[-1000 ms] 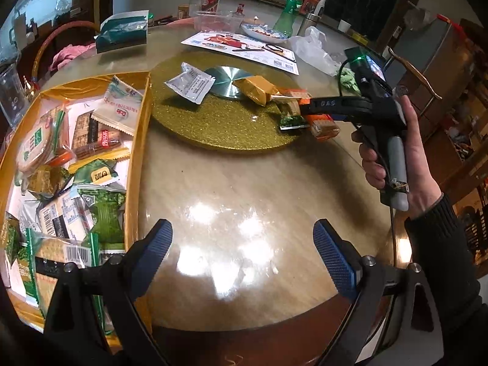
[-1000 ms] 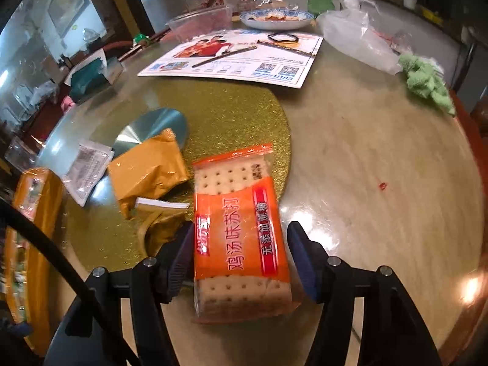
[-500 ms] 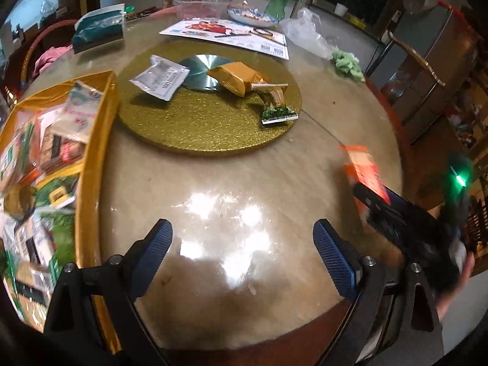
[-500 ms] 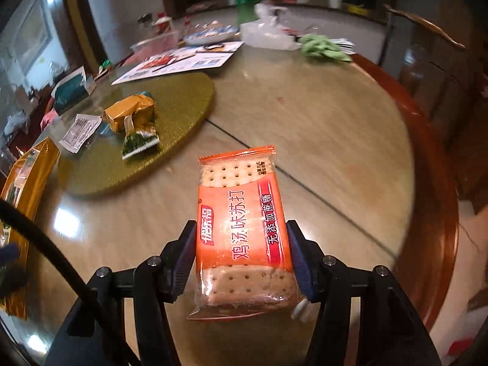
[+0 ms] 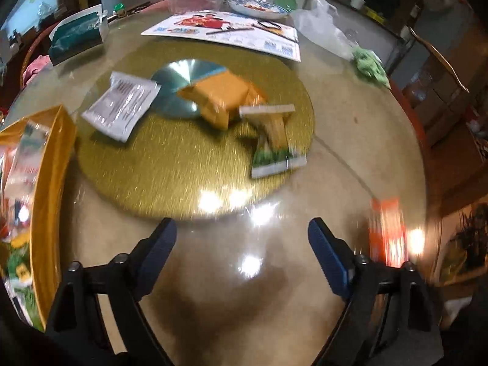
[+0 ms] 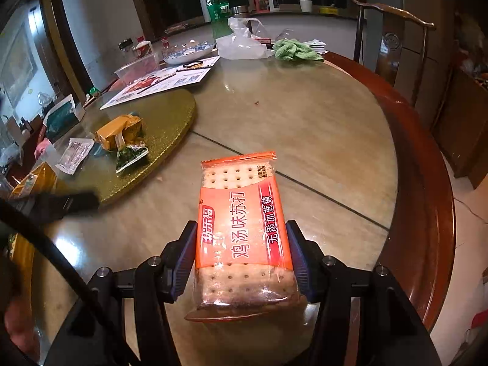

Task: Organize snacks
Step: 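Grasp the small gold woven-pattern pack on the mat with the left gripper, then carry both held packs over the orange tray and open both grippers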

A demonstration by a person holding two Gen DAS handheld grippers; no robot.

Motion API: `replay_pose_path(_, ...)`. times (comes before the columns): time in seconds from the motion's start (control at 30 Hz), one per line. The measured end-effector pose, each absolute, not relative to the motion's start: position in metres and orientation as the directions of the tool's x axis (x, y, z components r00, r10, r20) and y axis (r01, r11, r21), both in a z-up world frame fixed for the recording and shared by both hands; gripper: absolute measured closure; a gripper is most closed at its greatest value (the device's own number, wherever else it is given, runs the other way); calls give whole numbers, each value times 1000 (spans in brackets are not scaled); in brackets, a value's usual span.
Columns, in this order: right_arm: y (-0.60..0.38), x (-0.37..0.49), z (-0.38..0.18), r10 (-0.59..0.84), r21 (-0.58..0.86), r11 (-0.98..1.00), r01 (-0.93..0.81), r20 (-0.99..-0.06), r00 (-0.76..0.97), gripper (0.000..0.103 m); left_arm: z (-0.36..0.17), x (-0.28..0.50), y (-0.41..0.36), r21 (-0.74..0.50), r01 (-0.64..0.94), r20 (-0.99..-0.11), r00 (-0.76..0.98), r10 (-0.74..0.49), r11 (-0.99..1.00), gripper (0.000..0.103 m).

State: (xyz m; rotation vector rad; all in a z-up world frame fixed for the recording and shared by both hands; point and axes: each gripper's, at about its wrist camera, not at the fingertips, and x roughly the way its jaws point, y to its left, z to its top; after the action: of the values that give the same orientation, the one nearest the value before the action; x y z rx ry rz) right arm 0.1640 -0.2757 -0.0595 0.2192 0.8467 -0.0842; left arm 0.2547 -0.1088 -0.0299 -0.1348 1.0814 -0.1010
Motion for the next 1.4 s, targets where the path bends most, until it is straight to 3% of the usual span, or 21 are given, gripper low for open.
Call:
replay_pose_path(0.2, -277, 159, -60, 55, 188, 974, 129, -744, 666, 47, -30, 295, -123, -171, -26, -866, 480, -137, 985, 25)
replay_pose_path(0.37, -275, 159, -61, 63, 188, 975, 117, -741, 669, 47, -40, 325, -132, -135, -47, -873, 477, -96, 990, 41)
replay_pose_path(0.5, -276, 158, -61, 66, 191, 975, 117, -742, 667, 47, -46, 320, -129, -98, -52, -868, 493, -59, 994, 75)
replay_pose_path(0.77, -274, 158, -61, 54, 177, 977, 120, -746, 664, 47, -47, 218, -102, -19, 60, -887, 460, -45, 998, 75)
replay_pose_path(1.0, -269, 158, -61, 40, 149, 983, 109, -750, 660, 47, -53, 101, -66, -46, 123, -866, 489, -101, 991, 72)
replay_pose_path(1.4, -263, 156, -58, 67, 138, 989, 55, -741, 669, 47, -59, 89, -65, -13, 140, -821, 563, -91, 990, 73)
